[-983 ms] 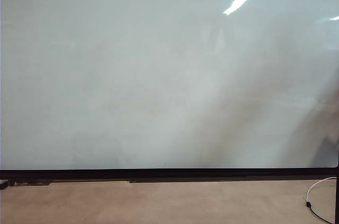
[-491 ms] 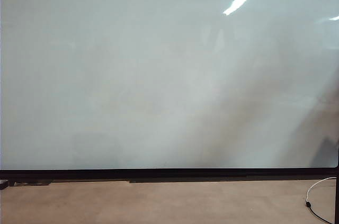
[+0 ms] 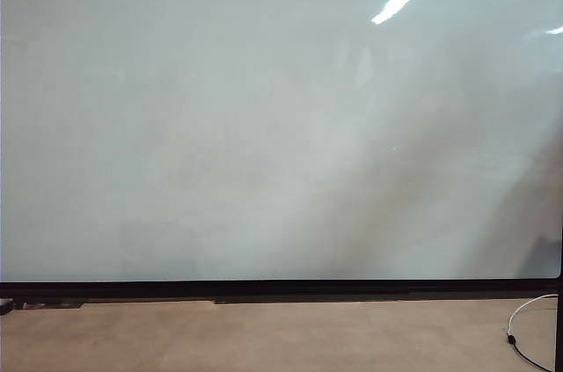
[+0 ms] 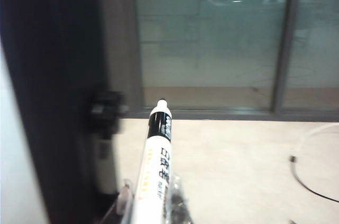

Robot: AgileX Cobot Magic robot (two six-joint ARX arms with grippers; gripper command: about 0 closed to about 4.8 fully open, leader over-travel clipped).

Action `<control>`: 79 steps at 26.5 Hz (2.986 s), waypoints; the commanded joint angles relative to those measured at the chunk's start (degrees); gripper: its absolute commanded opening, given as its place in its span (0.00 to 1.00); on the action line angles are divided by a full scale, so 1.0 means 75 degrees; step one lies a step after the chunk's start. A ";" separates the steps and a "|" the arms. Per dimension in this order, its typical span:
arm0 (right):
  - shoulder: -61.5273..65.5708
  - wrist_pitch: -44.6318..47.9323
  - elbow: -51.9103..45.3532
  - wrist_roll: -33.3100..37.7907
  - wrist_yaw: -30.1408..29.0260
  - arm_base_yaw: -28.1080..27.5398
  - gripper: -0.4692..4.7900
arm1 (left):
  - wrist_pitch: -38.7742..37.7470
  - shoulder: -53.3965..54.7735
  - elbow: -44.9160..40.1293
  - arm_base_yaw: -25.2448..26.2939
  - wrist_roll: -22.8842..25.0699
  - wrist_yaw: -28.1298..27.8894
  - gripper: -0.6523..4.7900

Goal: Pick up the pen on the shelf to the right of the whiteboard and draw a check mark.

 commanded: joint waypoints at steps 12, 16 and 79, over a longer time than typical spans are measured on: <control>-0.1804 0.0117 -0.1623 -0.0586 0.3532 0.0504 0.08 | 0.0096 0.0003 0.0023 0.0000 0.0032 0.0003 0.11; -0.2658 0.0114 -0.2340 -0.0723 0.4529 0.0956 0.08 | 0.0096 0.0003 0.0020 0.0000 0.0032 0.0003 0.11; -0.1993 0.0090 -0.1967 -0.0493 0.1623 0.6645 0.08 | 0.0096 0.0003 0.0023 -0.0003 0.0032 0.0003 0.11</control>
